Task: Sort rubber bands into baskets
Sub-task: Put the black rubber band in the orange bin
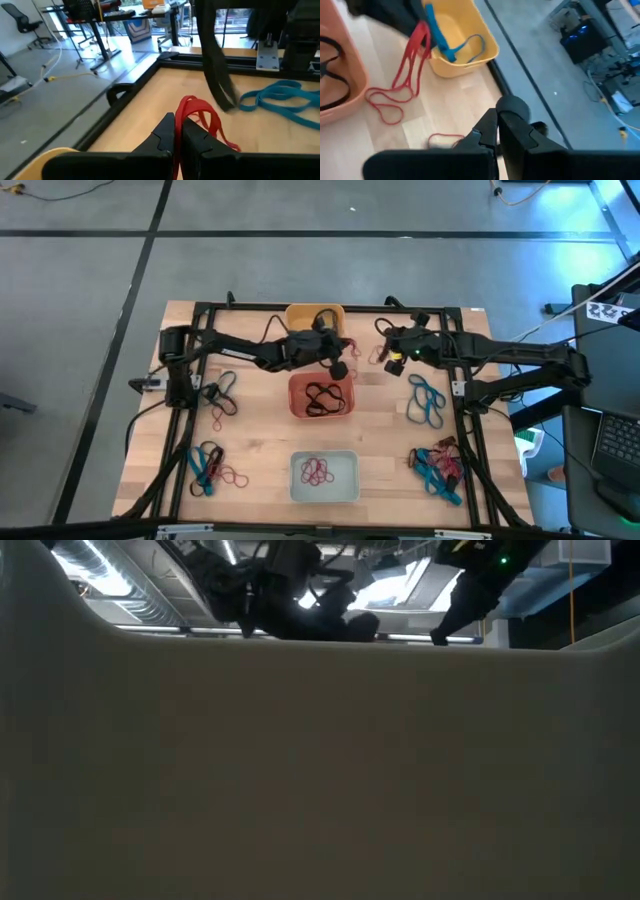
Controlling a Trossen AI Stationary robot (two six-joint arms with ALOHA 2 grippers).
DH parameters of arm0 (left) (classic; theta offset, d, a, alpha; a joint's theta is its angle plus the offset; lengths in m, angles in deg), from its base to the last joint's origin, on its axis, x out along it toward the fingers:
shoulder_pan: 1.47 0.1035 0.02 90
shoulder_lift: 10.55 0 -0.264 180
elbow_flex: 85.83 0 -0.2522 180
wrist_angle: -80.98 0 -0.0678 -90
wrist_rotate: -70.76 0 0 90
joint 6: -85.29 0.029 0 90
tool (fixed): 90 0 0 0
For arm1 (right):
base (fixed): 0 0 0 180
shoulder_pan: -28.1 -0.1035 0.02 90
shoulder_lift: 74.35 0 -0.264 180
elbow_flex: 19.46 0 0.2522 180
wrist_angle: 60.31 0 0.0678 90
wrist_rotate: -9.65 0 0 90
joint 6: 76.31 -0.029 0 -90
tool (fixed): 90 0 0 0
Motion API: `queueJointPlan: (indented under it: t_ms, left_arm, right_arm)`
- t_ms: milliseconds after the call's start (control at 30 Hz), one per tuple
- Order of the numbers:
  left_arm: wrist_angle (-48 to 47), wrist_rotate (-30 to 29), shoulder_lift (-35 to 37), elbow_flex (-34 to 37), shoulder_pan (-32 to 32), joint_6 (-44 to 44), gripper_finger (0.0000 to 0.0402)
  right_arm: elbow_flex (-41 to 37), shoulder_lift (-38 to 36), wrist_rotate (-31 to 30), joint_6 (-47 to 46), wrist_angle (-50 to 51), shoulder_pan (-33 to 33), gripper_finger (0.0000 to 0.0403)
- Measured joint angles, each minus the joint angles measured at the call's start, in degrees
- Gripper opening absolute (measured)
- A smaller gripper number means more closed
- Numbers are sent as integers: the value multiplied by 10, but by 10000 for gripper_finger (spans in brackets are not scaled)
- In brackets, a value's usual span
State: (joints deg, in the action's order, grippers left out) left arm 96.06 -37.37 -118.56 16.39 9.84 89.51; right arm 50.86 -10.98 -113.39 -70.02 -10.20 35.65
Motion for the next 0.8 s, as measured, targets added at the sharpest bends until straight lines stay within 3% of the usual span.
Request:
queueJointPlan:
  t_ms: [500, 800]
  left_arm:
    - [-99, 43, -148, -169, 0, -36, 2]
    - [-88, 50, -182, -193, 4, -57, 37]
  right_arm:
    - [0, -61, -4, 2, 3, 0, 19]
    - [0, -66, -3, 1, 12, 0, 19]
